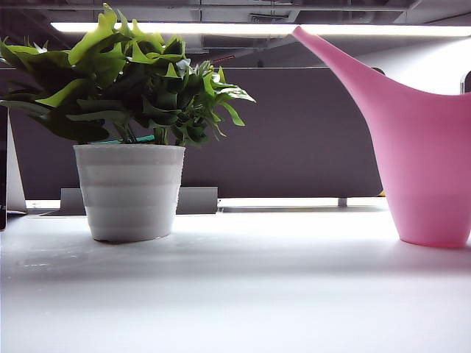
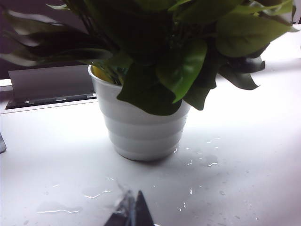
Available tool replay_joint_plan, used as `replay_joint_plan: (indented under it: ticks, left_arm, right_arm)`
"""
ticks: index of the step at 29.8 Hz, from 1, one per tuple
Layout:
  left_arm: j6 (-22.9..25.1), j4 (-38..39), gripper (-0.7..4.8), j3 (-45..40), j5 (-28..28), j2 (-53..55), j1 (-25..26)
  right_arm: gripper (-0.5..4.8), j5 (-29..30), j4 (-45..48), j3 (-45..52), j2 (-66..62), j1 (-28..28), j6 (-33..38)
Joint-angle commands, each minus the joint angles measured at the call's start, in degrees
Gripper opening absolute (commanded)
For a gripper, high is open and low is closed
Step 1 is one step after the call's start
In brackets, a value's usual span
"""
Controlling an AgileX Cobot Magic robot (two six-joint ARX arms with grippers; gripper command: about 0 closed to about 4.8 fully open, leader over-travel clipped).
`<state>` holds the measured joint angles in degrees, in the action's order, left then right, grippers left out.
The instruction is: Pick up the watering can from the table, water the potted plant, and put the can back.
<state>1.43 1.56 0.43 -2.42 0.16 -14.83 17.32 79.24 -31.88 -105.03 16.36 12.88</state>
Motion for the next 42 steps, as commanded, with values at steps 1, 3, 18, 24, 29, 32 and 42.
replay_joint_plan:
  ticks: [1, 3, 18, 24, 29, 32, 42]
  left_arm:
    - [-0.15, -0.35, -0.05, 0.07, -0.2, 0.07, -0.09]
    - [-0.15, -0.35, -0.05, 0.07, -0.2, 0.07, -0.09]
    - [-0.17, -0.35, -0.05, 0.07, -0.22, 0.07, 0.0]
    - [-0.17, -0.33, -0.05, 0.07, -0.24, 0.07, 1.75]
    - [-0.17, -0.35, -0.05, 0.07, -0.22, 0.07, 5.11]
    - [-0.17, -0.33, -0.05, 0.07, -0.22, 0.07, 7.19]
    - [-0.15, -0.35, -0.05, 0.07, -0.24, 0.07, 15.69]
  right_arm:
    - [1.74, -0.44, 0.59, -0.5, 0.35, -0.09, 0.61]
    - [2.22, -0.35, -0.13, -0.48, 0.35, -0.11, 0.61]
    - [2.45, 2.34, -1.97, 2.58, 0.9, 1.2, 0.63]
    - [2.49, 1.77, 1.44, 6.08, 2.95, 3.45, 2.67]
    - [2.53, 2.29, 1.42, 9.57, 4.87, 4.59, 7.08]
    - [2.53, 2.1, 1.53, 12.22, 6.12, 4.59, 7.26]
    - [1.1, 3.8, 1.6, 20.7, 15.63, 3.69, 15.45]
